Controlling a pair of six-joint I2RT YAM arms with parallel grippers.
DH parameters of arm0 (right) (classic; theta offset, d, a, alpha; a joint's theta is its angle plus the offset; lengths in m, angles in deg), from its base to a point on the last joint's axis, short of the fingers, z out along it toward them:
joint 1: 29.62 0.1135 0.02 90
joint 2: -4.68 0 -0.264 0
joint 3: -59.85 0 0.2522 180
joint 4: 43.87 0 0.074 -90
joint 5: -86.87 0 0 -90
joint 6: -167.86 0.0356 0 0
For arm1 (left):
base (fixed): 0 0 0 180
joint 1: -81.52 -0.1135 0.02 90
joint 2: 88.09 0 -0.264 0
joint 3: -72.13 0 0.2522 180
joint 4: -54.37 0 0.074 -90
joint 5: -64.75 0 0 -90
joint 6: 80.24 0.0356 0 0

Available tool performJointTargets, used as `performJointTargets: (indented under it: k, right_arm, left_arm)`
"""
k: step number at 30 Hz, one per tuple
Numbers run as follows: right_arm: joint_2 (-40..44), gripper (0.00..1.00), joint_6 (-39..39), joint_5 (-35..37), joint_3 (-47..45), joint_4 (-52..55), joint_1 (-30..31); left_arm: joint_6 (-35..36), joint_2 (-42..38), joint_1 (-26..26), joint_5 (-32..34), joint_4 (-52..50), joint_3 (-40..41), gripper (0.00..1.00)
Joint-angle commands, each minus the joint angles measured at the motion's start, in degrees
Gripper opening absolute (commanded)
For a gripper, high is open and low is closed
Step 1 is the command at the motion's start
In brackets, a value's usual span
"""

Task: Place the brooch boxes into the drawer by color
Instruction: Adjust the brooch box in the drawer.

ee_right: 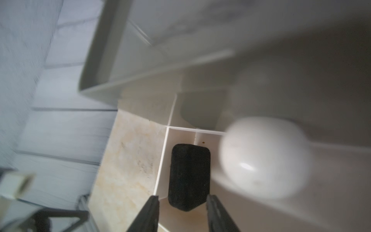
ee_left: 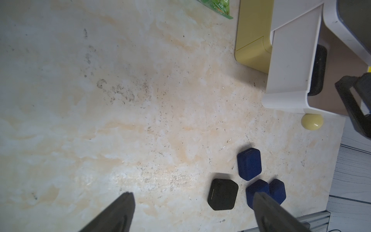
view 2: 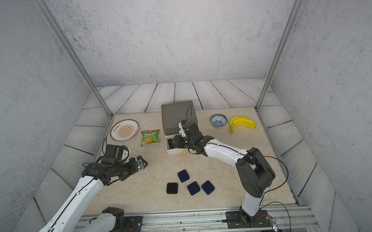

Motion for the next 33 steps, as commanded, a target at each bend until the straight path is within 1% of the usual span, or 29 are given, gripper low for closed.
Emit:
performJointTargets:
  k: [1, 2, 3, 4, 5, 14, 19, 25, 29, 33]
  right_arm:
    - [1.27, 0.22, -4.93, 2.86, 3.87, 5.62, 2.55]
    - [1.00, 0.19, -4.86, 3.01, 3.97, 5.62, 2.64]
    - [0.69, 0.10, -4.74, 3.30, 4.11, 5.48, 2.71]
    - [0.51, 0.07, -4.73, 3.43, 4.13, 5.46, 2.76]
    - [0.09, 0.00, -4.49, 3.76, 4.60, 5.69, 2.92]
    - [-2.80, 0.00, -4.49, 4.84, 7.38, 7.54, 3.71]
    - [-4.17, 0.00, -4.10, 7.92, 8.13, 8.70, 3.68]
    - [-5.04, 0.00, -3.52, 8.16, 9.25, 9.50, 3.76]
    - [-5.81, 0.00, -3.74, 8.59, 10.28, 10.22, 3.99]
    - [-8.30, 0.00, -4.46, 10.19, 11.38, 11.61, 3.95]
  left_arm:
    - [0.84, -0.67, -0.09, -1.04, 0.31, 0.38, 0.98]
    - [0.77, -0.73, -0.09, -1.04, 0.21, 0.33, 0.98]
    - [0.78, -0.83, -0.09, -1.04, 0.19, 0.27, 0.99]
    - [0.81, -0.99, -0.09, -1.03, 0.19, 0.26, 0.98]
    - [0.70, -1.00, -0.09, -1.00, 0.16, 0.29, 0.98]
    - [0.98, -1.09, -0.09, -1.03, -0.16, 0.28, 0.98]
    - [0.73, -0.95, -0.05, -0.53, -0.50, 0.15, 0.98]
    - [-0.20, -1.00, -0.09, -0.34, 0.10, 0.86, 0.98]
    - [-1.29, -0.41, -0.10, -1.50, 2.02, 1.68, 0.98]
    - [-2.89, 1.29, -0.09, -3.38, 1.99, 1.03, 0.98]
